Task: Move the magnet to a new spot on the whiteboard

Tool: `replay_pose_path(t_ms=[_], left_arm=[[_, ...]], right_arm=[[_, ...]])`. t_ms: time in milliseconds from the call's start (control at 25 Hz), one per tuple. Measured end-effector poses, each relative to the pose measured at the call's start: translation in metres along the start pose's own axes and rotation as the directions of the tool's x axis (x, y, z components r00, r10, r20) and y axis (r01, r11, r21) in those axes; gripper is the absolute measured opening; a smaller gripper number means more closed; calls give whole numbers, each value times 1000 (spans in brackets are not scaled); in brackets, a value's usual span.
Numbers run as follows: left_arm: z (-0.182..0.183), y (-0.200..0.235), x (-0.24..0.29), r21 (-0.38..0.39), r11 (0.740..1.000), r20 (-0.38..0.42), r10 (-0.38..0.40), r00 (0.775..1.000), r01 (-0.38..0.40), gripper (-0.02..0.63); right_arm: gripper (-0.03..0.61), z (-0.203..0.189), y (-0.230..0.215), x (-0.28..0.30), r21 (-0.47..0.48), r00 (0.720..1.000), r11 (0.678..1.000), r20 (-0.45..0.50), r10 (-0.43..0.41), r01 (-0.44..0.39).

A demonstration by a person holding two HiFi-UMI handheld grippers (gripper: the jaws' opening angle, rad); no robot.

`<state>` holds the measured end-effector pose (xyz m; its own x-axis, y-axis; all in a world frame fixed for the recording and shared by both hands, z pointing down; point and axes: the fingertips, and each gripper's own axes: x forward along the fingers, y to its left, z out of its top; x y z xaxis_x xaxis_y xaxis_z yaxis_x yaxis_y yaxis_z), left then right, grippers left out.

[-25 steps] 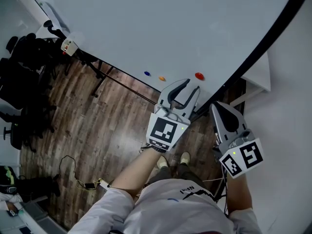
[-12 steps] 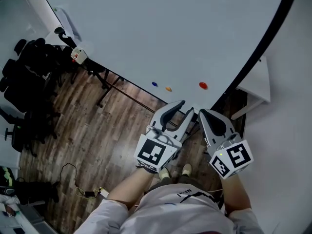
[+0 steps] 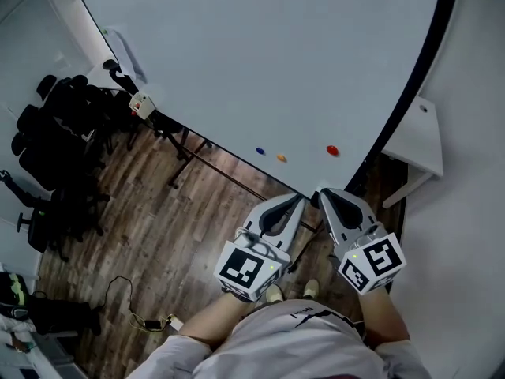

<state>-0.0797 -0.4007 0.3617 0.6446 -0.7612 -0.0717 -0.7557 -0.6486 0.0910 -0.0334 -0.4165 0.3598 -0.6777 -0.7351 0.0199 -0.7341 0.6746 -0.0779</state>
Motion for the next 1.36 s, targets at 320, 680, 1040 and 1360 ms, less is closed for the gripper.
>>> replay_pose_path(t_ms=[320,680,1040,1360], left_arm=[[1,9,-3,-3,999,15,34,999,-34,12],[2,-1,11,-2,999,22,45,999,-45,12],[-1,-6,15,0,998,19,57,998,-57,12],[-3,-13,18,-16,997,18,77,997,-77,12]], right_arm=[[6,5,2,8,-22,1000,1000,12,21,-21],[6,10,-6,2,-25,999,999,-6,39,-39],[6,6,-10,-2,-15,999,999,-15,41,-41],[6,4,-18,-9,-11,998,998,-17,55,-55]])
